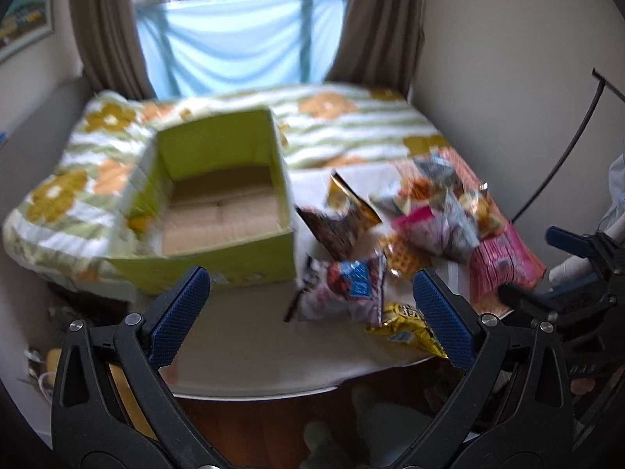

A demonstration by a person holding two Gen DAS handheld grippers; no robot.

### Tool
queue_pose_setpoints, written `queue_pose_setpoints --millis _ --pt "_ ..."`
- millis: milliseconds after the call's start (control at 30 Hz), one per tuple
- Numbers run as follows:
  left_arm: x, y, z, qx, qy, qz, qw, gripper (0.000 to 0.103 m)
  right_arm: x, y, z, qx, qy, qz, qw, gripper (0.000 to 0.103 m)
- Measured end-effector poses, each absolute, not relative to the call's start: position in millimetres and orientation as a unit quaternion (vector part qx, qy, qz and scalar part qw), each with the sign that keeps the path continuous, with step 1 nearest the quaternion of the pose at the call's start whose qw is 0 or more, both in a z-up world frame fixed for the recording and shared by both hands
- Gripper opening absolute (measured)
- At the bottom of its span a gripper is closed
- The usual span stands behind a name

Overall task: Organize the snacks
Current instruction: 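Grasp the blue-red Sponge bag with left tool while right tool grasps gold wafer packet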

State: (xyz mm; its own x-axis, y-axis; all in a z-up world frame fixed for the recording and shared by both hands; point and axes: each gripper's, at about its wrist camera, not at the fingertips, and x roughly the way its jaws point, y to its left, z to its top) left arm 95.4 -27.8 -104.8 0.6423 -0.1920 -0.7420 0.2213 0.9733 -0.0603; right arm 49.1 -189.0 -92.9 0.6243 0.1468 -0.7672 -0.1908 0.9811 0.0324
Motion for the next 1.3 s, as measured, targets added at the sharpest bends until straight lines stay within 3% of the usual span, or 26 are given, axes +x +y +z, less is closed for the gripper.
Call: queue_pose_setpoints --millis 467,567,833,1033,1300 --pt "178 -91 -239 0.035 0.562 -0.112 0.819 0.103 102 -177 -216 -0.107 0.525 0.271 0.800 0.103" --pt "187 -94 -261 0.035 0.578 -0.104 0.808 0.103 110 -169 -232 -0.126 0.538 0.306 0.775 0.098" --pt "199 -91 -292 0.013 0.596 -0.088 0.798 0.102 121 -155 -260 -0.152 0.562 0.347 0.735 0.088" --pt "206 -81 -295 0.000 0.596 -0.092 0.798 0.091 136 -140 -284 -0.159 0.575 0.366 0.714 0.086" --pt "199 -72 -287 -0.012 0.589 -0.095 0.802 0.084 155 -122 -311 -0.163 0.591 0.369 0.698 0.055"
